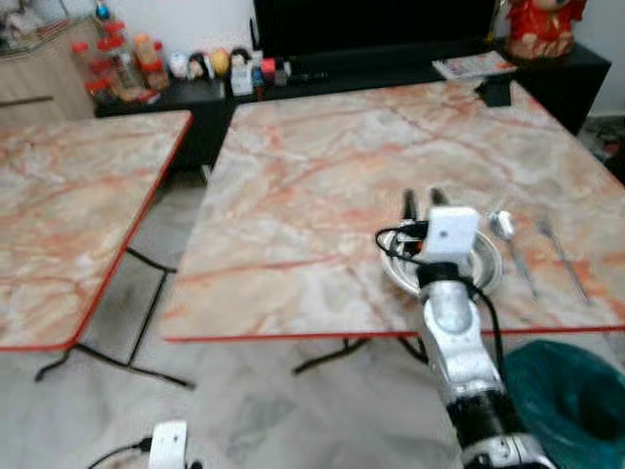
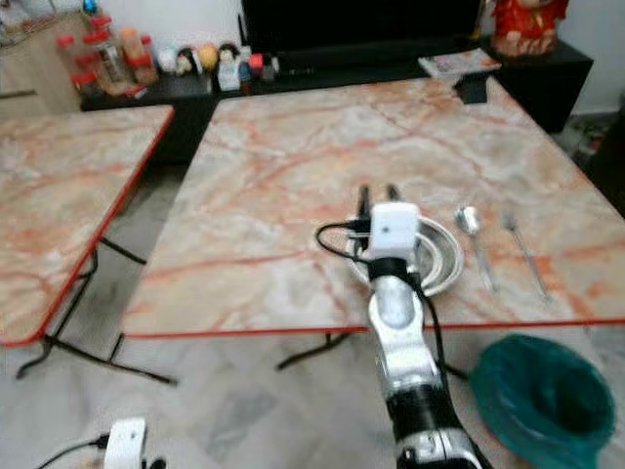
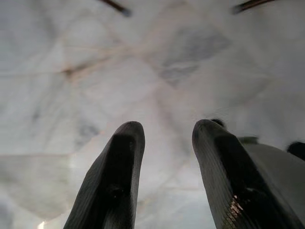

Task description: Setting the table

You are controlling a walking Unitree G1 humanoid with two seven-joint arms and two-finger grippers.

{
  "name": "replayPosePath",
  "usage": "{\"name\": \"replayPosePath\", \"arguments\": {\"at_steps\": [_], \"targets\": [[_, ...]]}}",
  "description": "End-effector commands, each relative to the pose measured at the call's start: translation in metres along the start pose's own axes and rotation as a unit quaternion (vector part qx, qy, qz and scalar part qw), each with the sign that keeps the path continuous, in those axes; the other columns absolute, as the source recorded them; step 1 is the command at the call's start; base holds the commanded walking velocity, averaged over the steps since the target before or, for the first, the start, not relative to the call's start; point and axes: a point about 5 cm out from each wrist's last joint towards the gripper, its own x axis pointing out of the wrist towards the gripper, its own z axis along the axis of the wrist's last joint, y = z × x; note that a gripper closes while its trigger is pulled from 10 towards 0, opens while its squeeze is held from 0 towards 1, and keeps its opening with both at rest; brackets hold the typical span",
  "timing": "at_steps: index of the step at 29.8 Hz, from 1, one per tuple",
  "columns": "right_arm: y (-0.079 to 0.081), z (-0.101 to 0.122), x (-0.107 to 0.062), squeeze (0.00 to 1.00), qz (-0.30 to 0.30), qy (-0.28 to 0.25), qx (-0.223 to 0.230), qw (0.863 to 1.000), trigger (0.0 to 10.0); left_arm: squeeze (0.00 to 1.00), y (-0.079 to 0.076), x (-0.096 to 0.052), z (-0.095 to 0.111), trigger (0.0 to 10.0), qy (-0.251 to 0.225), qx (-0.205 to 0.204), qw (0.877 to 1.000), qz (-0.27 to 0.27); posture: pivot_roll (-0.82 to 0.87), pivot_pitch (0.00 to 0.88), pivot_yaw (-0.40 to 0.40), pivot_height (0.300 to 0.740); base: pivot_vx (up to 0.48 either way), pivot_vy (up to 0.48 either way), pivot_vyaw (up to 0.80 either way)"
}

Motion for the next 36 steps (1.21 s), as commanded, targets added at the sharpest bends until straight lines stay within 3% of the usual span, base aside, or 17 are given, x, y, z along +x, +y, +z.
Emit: {"name": "replayPosePath", "arguments": {"at_steps": [1,13,19,31,33,34,36], "targets": [[-0.004,0.005,0.001,0.00,-0.003,-0.014,-0.005,1.000,10.0,0.00,-0.002,0.000,-0.004,10.0,0.006,-0.008,1.000,0.000,0.00,0.038,0.119,0.740,0.000,0.480,0.00],[0.012,0.015,0.000,0.00,0.035,-0.040,-0.009,0.999,10.0,0.00,-0.004,0.000,-0.003,10.0,0.003,-0.012,1.000,0.001,0.00,0.038,0.105,0.740,0.000,0.480,0.00],[0.014,0.007,-0.007,0.00,0.047,-0.022,-0.011,0.999,10.0,0.00,-0.005,0.000,-0.002,10.0,0.000,-0.016,1.000,0.001,0.00,0.037,0.095,0.740,0.000,0.480,0.00],[-0.006,-0.050,-0.045,0.00,0.037,0.082,-0.049,0.995,10.0,0.00,-0.006,-0.001,-0.006,10.0,0.002,-0.018,1.000,0.003,0.00,0.023,0.077,0.740,0.000,0.480,0.00],[-0.011,-0.065,-0.056,0.00,0.036,0.115,-0.059,0.991,10.0,0.00,-0.006,-0.001,-0.006,10.0,0.002,-0.018,1.000,0.003,0.00,0.023,0.076,0.740,0.000,0.480,0.00],[-0.015,-0.081,-0.069,0.00,0.034,0.152,-0.067,0.986,10.0,0.00,-0.005,-0.001,-0.006,10.0,0.002,-0.017,1.000,0.004,0.00,0.014,0.078,0.740,0.000,0.480,0.00],[-0.018,-0.090,-0.077,0.00,0.034,0.173,-0.073,0.982,10.0,0.00,-0.005,-0.001,-0.006,10.0,0.002,-0.017,1.000,0.004,0.00,0.014,0.078,0.740,0.000,0.480,0.00]]}}
